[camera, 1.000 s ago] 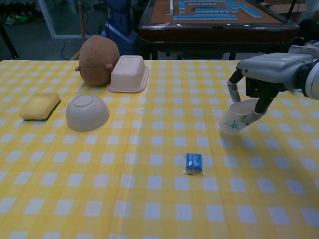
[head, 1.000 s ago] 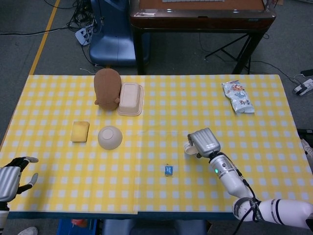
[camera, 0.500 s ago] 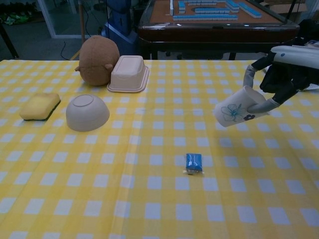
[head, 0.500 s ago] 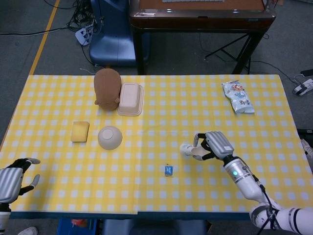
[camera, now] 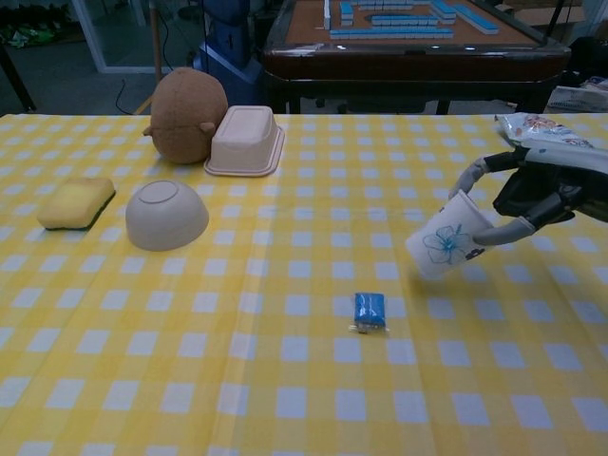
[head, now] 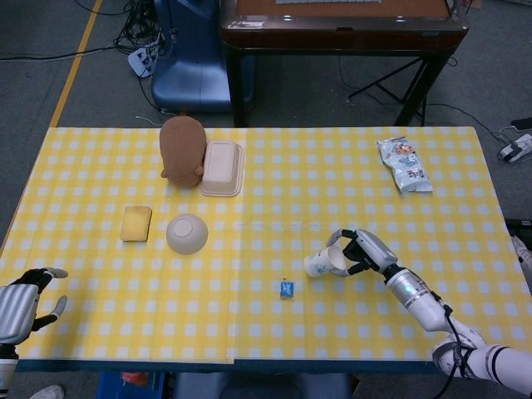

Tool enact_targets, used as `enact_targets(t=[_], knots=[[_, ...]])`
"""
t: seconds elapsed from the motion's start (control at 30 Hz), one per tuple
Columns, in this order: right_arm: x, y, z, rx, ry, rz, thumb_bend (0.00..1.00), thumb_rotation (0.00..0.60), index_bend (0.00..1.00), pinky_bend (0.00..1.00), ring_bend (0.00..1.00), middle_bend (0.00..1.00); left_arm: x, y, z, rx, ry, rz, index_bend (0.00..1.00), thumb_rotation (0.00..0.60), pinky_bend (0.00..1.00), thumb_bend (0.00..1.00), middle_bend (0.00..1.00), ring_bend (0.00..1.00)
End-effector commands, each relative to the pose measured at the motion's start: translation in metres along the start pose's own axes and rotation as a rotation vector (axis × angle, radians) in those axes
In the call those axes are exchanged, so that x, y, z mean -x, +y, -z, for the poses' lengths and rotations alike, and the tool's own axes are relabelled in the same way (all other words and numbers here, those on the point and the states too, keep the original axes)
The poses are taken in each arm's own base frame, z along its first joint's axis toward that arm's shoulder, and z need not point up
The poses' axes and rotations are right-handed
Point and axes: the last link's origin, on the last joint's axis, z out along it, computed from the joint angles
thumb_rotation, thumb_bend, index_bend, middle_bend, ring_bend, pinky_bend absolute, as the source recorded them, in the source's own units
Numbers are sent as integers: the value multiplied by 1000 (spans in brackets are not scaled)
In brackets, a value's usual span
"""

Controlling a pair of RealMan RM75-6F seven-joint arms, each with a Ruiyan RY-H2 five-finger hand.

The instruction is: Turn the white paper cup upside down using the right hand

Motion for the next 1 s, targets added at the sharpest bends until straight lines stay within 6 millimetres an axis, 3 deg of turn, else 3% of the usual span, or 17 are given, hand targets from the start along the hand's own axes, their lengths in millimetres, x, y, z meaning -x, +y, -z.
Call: enact_targets(t=[0.03, 0.17, 0.43, 0.6, 0.77, 1.0], knots=[[-1, 1, 1, 8, -7, 16, 1, 600, 189, 1000, 1000, 1000, 0, 0, 0, 0, 1, 1, 430, 600, 525, 380, 373, 316], [-8, -1, 8, 5, 14, 50, 0, 600, 110, 1000, 1000, 1000, 0, 0, 0, 3, 2, 2, 430, 600, 525, 381, 373, 316], [-23, -19, 29, -46, 101, 264, 0, 600, 100, 1000, 1000, 1000, 0, 1, 1, 5, 0, 1, 430, 600, 525, 381, 373, 316], [-24, -37, 37, -48, 112, 558, 7, 600, 237, 1000, 1000, 1000, 0, 1, 1, 5, 1, -1, 430, 600, 525, 381, 373, 316], [-18, -54, 31, -12, 110, 825, 38, 600, 252, 1000, 1000, 1000, 0, 2, 1, 5, -1, -4, 430, 600, 525, 380, 373, 316], [1, -70, 11, 12, 112, 1070, 49, 600, 264, 1000, 1000, 1000, -1, 1, 1, 0, 2, 2, 430, 600, 525, 380, 373, 316]])
